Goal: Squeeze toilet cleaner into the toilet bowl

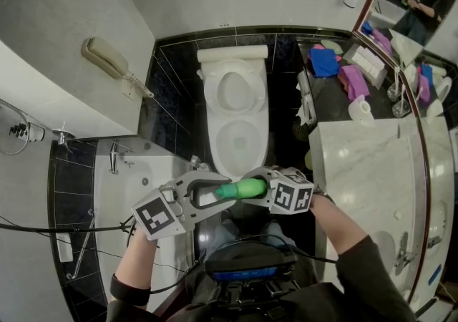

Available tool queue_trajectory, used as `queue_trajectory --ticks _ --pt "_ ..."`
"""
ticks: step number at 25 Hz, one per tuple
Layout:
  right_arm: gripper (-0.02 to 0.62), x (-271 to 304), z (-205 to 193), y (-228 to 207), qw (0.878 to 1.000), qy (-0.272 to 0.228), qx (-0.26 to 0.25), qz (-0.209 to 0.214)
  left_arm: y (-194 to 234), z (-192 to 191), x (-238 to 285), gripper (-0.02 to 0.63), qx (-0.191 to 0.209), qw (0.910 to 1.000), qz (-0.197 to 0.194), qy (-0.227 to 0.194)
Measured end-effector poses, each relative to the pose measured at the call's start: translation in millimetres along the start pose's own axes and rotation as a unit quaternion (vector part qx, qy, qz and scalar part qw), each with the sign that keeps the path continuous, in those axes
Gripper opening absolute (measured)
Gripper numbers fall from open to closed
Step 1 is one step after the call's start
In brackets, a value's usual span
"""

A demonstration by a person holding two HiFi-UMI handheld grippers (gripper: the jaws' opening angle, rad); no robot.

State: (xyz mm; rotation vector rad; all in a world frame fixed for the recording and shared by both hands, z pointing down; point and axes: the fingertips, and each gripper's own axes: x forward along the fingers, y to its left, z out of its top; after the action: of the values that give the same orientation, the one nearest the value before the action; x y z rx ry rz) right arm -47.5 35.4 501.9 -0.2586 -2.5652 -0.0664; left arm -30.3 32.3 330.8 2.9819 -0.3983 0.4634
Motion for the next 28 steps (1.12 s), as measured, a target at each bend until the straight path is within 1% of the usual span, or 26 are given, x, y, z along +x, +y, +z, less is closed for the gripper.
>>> queue_trajectory --ticks 3,7,10,11,18,22,24,28 --pt "0.189 1.2 -10.9 -10.3 0.999 0.015 -0.023 -0.042 1.1 -5.2 1.7 0.15 -0.048 0.9988 0.004 -0.002" --pt "0.189 -3.8 -17.1 -26.9 0.992 0.035 -0.065 -0.101 7.8 -23.6 0.5 0.15 -0.113 0.9936 0.002 -0.004" --pt "0.189 -7.6 -19.7 -35.5 0.988 0.042 -0.077 -0.127 14.9 -31.4 -1.0 0.15 -0.156 0.9876 0.013 -0.008" --pt "0.189 -8.5 -20.4 -37.3 0.988 0.043 -0.077 -0.13 16.1 -30.8 -1.3 0.15 -0.163 0.9865 0.016 -0.009" --pt "0.189 -8.9 -21.1 -38.6 0.989 0.036 -0.064 -0.129 17.8 -30.2 -2.7 0.15 -0.132 0.991 0.025 -0.003" --pt "0.189 -12.0 -23.8 -42.1 0.99 0.033 -0.049 -0.131 23.4 -32.6 -8.4 0.15 -0.121 0.9919 0.04 0.002" --pt "0.189 -14.6 -25.0 -44.3 0.99 0.03 -0.04 -0.134 29.2 -34.3 -11.9 0.15 -0.12 0.9913 0.054 0.0" --pt "0.189 -18.4 -27.1 -50.2 0.989 0.023 -0.014 -0.143 44.1 -41.4 -19.9 0.15 -0.115 0.9885 0.098 -0.006"
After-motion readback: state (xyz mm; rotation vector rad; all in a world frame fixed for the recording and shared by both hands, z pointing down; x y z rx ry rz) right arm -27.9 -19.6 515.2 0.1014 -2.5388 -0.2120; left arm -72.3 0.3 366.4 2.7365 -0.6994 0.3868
